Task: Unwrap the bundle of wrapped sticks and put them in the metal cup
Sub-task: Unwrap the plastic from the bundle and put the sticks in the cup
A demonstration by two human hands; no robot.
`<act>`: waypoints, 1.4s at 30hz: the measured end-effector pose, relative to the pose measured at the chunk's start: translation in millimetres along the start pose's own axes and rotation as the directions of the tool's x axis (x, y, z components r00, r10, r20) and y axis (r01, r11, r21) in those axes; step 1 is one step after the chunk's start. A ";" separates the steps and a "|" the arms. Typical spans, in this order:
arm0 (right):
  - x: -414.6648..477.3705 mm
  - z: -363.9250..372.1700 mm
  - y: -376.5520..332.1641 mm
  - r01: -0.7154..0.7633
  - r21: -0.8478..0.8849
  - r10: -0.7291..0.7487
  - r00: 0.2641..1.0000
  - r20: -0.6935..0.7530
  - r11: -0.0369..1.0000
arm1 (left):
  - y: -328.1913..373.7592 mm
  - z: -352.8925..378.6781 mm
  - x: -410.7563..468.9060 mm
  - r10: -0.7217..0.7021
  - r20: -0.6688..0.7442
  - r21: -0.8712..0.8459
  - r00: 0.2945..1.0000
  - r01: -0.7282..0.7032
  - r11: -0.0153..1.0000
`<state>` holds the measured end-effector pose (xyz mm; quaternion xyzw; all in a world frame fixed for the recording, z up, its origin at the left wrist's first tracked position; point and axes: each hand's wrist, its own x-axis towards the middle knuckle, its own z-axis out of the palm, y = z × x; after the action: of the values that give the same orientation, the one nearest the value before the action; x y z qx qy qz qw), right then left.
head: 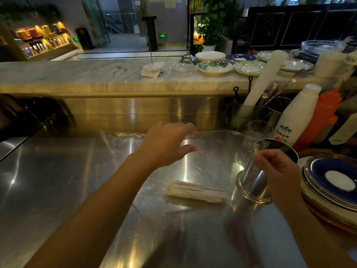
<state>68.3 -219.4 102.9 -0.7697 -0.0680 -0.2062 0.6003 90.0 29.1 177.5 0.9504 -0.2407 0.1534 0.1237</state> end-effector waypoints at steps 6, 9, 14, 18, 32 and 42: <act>-0.9 3.0 9.8 -0.027 0.002 0.027 0.997 0.069 1.000 | 19.1 18.8 16.0 0.082 -0.005 -0.012 0.997 -0.082 0.997; -3.0 2.7 14.1 -0.087 0.039 0.084 0.993 0.087 0.995 | 22.3 15.1 24.3 0.099 0.001 -0.031 0.995 -0.099 0.995; -10.2 1.4 24.9 -0.186 0.096 0.179 0.981 0.072 0.978 | 27.8 -13.6 44.2 0.065 -0.012 -0.102 0.998 -0.066 0.993; -11.0 -0.1 28.4 -0.240 0.164 0.238 0.971 0.031 0.957 | 33.1 -44.7 68.5 0.032 -0.078 -0.111 0.996 -0.040 0.993; -7.6 -25.1 -0.8 -0.133 0.233 0.151 0.987 -0.061 0.963 | 60.7 -124.9 117.9 0.090 -0.259 -0.214 0.962 -0.148 0.966; 3.0 -86.3 -27.3 0.071 0.108 -0.026 0.930 -0.367 0.992 | 100.2 -133.7 145.9 0.163 -0.368 -0.221 0.915 -0.256 0.941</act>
<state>41.1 -294.6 145.3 -0.6788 0.0134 -0.3560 0.6422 131.4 -76.2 368.2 0.8521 -0.3349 0.2962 0.2722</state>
